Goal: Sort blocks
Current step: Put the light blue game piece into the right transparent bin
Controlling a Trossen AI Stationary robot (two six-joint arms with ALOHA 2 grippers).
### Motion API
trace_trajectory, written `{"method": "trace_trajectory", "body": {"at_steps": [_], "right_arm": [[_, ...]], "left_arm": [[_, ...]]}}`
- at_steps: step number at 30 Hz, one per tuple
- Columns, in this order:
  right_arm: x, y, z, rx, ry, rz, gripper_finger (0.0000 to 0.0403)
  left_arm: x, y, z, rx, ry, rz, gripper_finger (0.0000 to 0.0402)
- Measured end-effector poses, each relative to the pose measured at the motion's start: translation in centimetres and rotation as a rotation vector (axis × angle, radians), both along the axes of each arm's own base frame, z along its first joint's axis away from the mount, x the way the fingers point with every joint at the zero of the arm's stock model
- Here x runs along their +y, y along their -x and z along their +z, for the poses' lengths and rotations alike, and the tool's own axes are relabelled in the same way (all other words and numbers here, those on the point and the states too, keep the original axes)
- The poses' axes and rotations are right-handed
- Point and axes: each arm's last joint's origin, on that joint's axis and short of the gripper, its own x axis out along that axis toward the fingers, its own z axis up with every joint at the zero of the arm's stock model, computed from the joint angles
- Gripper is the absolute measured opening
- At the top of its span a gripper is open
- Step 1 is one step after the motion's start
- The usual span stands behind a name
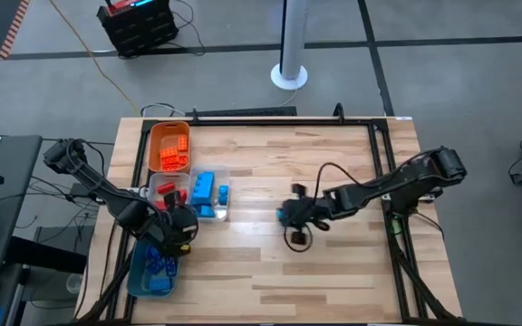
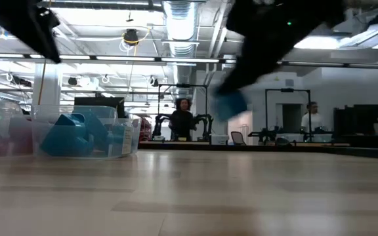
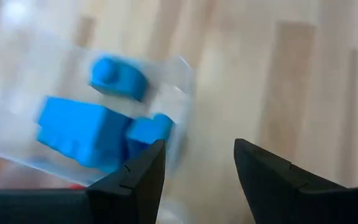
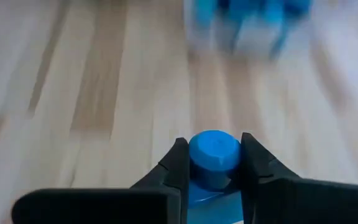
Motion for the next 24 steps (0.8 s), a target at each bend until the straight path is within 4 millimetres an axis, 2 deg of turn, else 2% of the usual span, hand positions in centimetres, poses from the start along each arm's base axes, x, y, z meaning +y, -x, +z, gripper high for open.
{"method": "trace_trajectory", "body": {"at_steps": [5, 8, 12, 17, 24], "right_arm": [[-1.7, -4.2, -0.4, -0.328, 0.05, 0.003, 0.0079], [-3.1, -5.7, -0.4, -0.498, 0.038, -0.047, 0.0079], [-4.4, -6.6, 0.2, -0.679, 0.027, -0.09, 0.0079], [-4.7, -7.0, 2.1, -0.93, -0.05, -0.085, 0.0079], [-4.9, -7.7, 2.7, -0.948, -0.156, -0.05, 0.0079]], "left_arm": [[0.1, -1.2, -0.2, -0.121, -0.198, 0.064, 0.0185], [0.2, -2.1, -0.5, -0.159, -0.31, 0.087, 0.0185], [0.6, -3.0, -1.1, -0.149, -0.449, 0.109, 0.0185], [1.6, -4.3, -1.9, -0.195, -0.622, 0.247, 0.0185], [2.6, -6.0, -3.5, -0.076, -0.794, 0.226, 0.0185]]}}
